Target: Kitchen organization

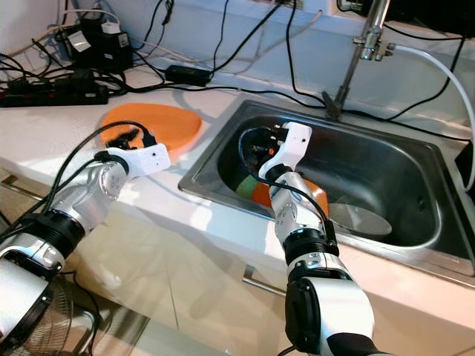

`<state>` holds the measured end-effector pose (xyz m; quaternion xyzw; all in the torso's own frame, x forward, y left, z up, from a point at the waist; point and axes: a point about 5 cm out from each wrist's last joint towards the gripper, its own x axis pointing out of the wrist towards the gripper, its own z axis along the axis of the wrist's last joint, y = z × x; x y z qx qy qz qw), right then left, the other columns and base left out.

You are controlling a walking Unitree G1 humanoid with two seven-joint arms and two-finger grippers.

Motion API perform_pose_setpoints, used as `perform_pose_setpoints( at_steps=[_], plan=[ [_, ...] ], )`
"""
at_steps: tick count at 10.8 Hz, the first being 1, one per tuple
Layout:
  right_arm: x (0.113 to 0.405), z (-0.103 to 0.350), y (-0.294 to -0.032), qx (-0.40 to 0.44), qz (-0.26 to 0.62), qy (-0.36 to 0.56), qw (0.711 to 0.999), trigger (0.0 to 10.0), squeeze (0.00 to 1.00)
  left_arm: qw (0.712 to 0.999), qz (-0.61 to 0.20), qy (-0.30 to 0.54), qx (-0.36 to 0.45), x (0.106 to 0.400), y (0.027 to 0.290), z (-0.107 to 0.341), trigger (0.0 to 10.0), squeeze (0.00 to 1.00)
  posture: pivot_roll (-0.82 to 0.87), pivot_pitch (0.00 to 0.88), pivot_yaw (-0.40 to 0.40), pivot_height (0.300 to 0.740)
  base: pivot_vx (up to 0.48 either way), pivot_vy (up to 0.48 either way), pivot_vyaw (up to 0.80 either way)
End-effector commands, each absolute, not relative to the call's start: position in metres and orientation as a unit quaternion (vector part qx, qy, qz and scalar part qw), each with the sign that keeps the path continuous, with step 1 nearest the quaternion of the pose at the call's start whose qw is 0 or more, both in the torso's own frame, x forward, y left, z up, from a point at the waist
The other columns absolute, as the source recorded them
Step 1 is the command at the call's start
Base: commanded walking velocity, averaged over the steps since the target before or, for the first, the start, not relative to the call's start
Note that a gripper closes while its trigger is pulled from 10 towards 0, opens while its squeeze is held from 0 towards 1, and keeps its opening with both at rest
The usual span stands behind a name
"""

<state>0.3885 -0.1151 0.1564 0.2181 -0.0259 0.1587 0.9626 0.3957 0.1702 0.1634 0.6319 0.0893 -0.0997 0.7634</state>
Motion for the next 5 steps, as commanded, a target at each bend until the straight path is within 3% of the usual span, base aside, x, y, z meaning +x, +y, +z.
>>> perform_pose_setpoints(
  at_steps=[1, 5],
  plan=[
    [0.3880, 0.1561, -0.1176, 0.220, 0.155, -0.025, 0.963, 10.0, 0.00, 0.756, -0.132, 0.130, 0.627, 0.3886, 0.1699, 0.1382, 0.0, 0.00, 0.24, 0.027, -0.066, 0.740, 0.000, 0.000, 0.00],
    [0.3880, 0.1555, -0.1188, 0.220, 0.154, -0.023, 0.963, 10.0, 0.00, 0.759, -0.142, 0.123, 0.624, 0.3888, 0.1667, 0.1380, 0.0, 0.00, 0.24, 0.032, -0.067, 0.740, 0.000, 0.000, 0.00]
  ],
)
